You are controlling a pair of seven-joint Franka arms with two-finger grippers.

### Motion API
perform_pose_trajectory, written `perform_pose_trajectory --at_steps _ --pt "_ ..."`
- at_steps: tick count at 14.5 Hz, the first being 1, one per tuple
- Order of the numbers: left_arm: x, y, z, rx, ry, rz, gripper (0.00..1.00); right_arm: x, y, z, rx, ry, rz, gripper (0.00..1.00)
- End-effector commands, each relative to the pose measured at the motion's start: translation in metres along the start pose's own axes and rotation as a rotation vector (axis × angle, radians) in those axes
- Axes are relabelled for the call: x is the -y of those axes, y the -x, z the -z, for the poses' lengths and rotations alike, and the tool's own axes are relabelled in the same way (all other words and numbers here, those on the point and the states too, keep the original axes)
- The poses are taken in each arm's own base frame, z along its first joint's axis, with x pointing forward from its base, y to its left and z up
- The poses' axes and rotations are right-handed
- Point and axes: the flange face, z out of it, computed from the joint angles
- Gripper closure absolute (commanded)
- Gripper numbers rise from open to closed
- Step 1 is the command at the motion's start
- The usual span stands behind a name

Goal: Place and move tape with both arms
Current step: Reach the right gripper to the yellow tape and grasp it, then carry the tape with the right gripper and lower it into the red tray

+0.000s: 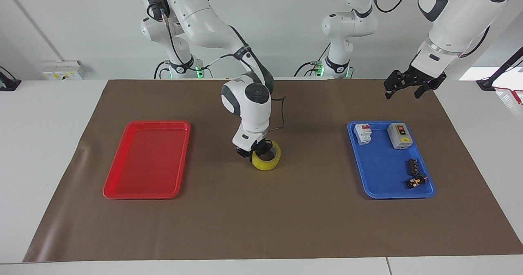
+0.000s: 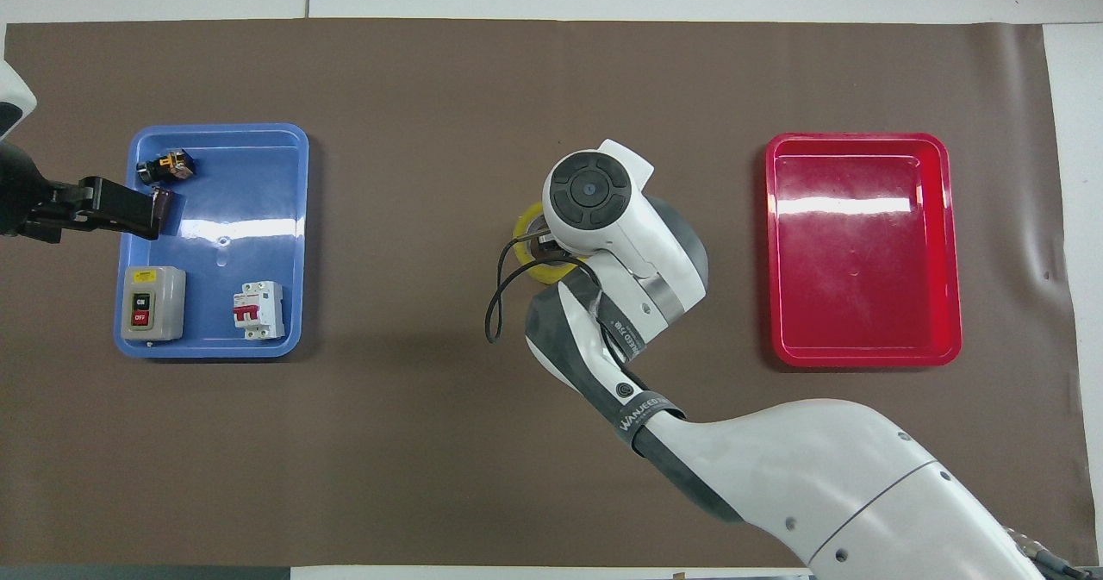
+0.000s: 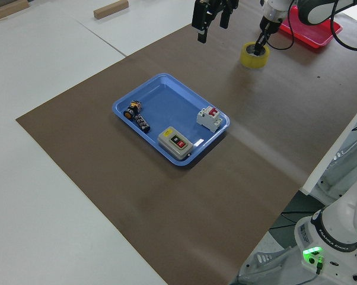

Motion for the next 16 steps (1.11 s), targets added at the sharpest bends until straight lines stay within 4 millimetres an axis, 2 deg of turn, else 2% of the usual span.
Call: perform_pose_trajectory --at_steps 1,2,4,7,8,10,13,16 --pt "0.002 0.003 0.004 -0.013 0.009 -0.004 0.00 -0.094 -0.007 0.075 -0.019 -0.006 -0.122 1.00" --pt "0.004 0.003 0.004 -0.012 0.009 -0.001 0.00 -0.128 -0.006 0.094 -0.030 -0.002 -0.150 1.00" --pt "0.005 0.004 0.005 -0.013 0.009 0.001 0.00 -0.192 -0.002 0.107 0.003 0.018 -0.148 1.00" --pt "0.005 0.004 0.004 -0.012 0.009 0.001 0.00 -0.296 0.008 0.088 0.070 0.026 -0.072 1.00" --pt "0.005 0.004 0.004 -0.012 0.009 0.001 0.00 -0.321 0.018 0.077 0.091 0.016 -0.048 1.00" --pt "0.005 0.003 0.004 -0.010 0.009 0.001 0.00 -0.356 0.039 0.054 0.086 -0.012 -0.047 1.00" --pt "0.005 0.003 0.004 -0.010 0.009 0.001 0.00 -0.382 0.077 0.011 0.009 -0.008 -0.006 1.00" --pt "0.005 0.004 0.004 -0.012 0.009 0.001 0.00 -0.387 0.096 -0.007 -0.014 -0.005 0.011 1.00"
